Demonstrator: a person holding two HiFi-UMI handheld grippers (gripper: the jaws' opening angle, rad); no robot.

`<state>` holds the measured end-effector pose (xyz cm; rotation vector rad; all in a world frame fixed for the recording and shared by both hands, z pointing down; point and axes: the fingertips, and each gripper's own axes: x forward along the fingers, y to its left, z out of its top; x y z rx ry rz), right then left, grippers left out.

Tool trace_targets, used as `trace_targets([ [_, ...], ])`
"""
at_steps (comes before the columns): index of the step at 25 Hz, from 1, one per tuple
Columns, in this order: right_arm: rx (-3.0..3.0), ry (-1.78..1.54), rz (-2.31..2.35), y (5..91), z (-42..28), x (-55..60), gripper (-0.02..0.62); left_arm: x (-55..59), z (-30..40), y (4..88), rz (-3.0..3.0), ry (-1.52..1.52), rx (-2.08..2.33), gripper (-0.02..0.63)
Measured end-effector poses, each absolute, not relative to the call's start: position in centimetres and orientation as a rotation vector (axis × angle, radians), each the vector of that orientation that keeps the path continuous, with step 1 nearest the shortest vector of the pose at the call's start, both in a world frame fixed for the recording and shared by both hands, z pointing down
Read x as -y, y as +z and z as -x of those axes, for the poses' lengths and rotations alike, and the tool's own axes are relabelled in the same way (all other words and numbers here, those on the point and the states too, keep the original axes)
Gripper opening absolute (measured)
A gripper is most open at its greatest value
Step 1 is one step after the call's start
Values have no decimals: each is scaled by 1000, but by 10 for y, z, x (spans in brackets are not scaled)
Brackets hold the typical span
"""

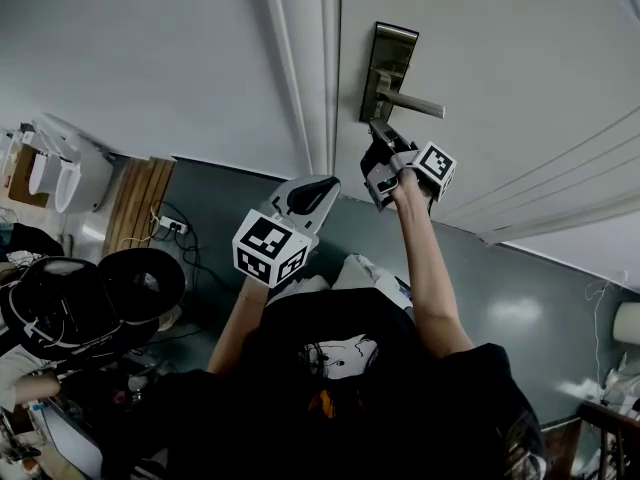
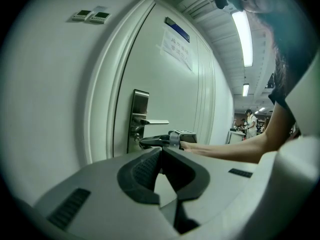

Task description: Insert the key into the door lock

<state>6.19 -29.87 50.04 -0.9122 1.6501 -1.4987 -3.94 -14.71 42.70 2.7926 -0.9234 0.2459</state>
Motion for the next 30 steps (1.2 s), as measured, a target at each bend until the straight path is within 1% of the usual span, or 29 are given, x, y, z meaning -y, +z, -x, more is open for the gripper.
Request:
trace_targets([
  [30,-1492,-1550,782,496,-64,309,21,147,68,427,-2766,224,988,12],
])
